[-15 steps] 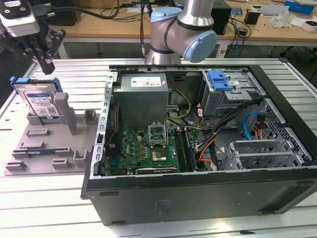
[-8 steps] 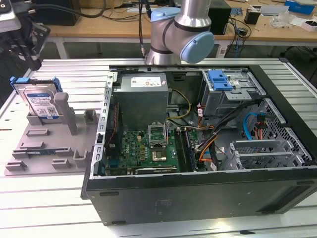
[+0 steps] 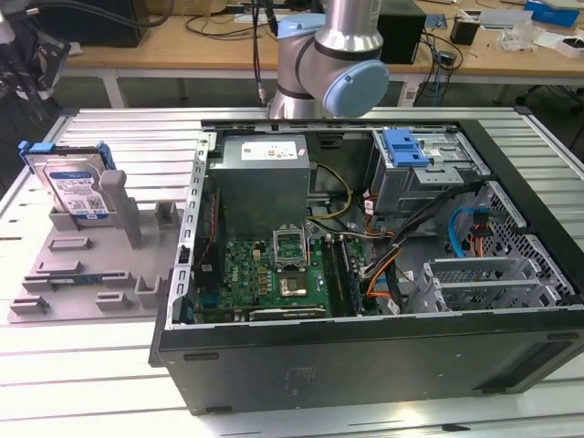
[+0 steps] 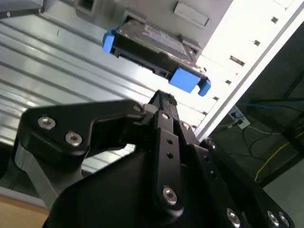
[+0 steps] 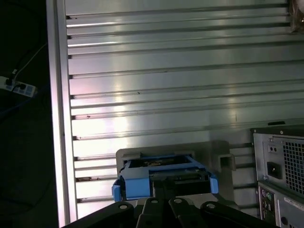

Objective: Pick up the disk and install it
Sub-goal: 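Reach for the disk, then pick up the disk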

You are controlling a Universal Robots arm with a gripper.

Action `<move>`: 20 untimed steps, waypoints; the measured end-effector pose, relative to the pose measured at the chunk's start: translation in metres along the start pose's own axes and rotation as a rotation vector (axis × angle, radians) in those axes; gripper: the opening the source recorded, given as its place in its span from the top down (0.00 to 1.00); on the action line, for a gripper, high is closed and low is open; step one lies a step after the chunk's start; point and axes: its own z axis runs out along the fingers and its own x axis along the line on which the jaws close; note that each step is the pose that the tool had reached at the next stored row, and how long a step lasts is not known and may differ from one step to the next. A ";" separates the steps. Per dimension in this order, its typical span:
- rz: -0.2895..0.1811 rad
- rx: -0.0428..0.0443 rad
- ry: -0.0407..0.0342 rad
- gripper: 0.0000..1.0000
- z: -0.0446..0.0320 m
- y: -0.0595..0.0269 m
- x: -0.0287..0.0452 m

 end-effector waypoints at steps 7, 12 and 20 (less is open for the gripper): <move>0.000 0.0008 0.0000 0.89 0.0000 0.0000 0.0000; 0.000 0.0010 0.0000 0.89 0.0000 0.0000 0.0000; -0.110 -0.0011 0.0117 0.89 0.0000 0.0000 -0.0004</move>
